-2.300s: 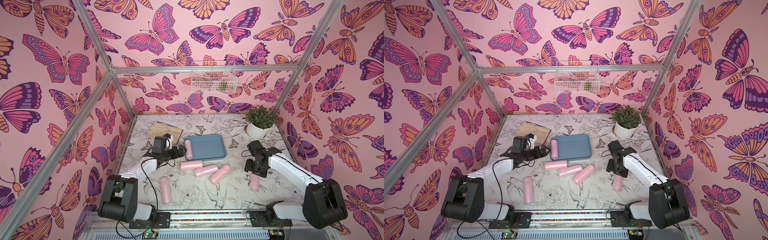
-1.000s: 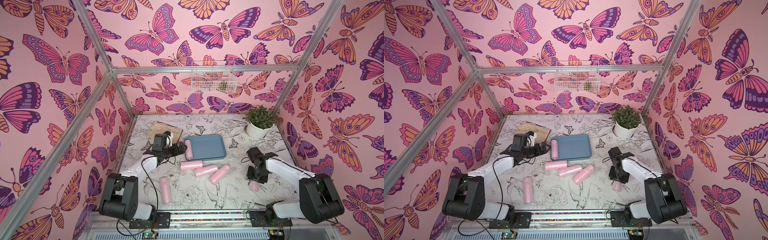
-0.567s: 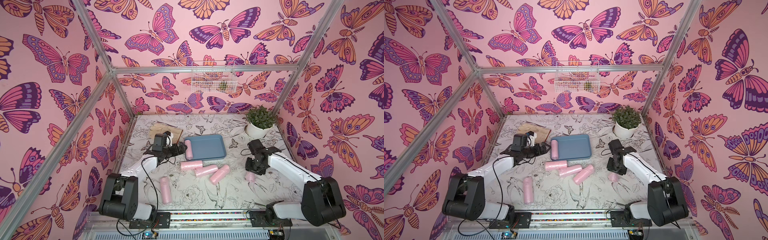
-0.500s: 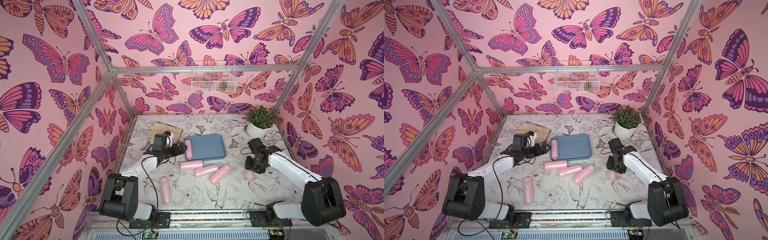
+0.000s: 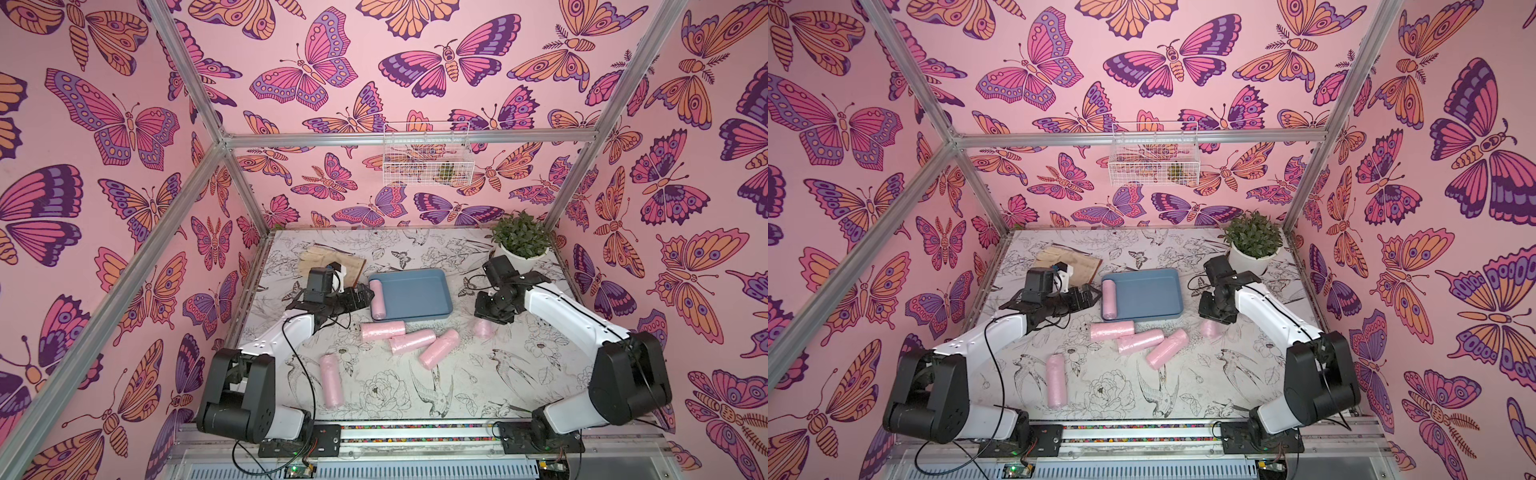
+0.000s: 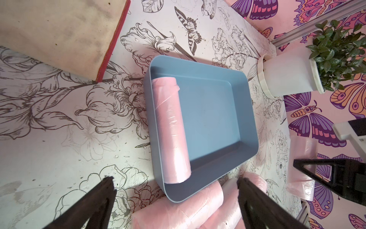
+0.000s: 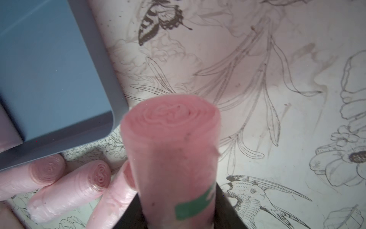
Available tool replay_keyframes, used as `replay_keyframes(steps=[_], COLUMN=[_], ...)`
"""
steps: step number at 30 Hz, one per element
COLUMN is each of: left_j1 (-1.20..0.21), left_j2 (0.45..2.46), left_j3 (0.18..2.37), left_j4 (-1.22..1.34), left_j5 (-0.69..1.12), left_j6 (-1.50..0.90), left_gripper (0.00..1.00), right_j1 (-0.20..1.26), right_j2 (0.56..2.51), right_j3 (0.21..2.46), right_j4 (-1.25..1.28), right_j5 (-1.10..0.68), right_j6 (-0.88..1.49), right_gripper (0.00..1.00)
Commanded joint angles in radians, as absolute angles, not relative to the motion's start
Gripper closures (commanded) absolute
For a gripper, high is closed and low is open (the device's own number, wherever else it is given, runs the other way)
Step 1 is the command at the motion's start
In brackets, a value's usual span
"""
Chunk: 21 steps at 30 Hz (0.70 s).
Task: Put the roll of trash bags into the storage box
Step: Pick up the roll of trash bags from the center of the board, then place the roll of trash bags in the storage box.
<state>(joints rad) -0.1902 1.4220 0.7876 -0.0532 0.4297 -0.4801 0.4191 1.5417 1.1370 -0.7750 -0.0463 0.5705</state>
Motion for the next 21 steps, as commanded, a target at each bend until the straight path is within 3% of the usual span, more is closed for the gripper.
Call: replay_keyframes(steps=[1,21], left_j1=[-0.193,-0.192], left_j2=[1.397,1.399], left_j3=[0.767,0.759], left_j4=[-0.058,-0.058], left_j5=[0.433,0.432], left_j6=[-0.483,-0.479], left_gripper=[0.00,0.00], right_j1=[0.462,0.595], right_j2=[1.619,1.952], right_j3=[1.223,1.567], right_j4=[-0.739,-0.603], right_j5=[-0.071,-0.282], right_j6=[0.552,0.574], right_gripper=[0.68,0.69])
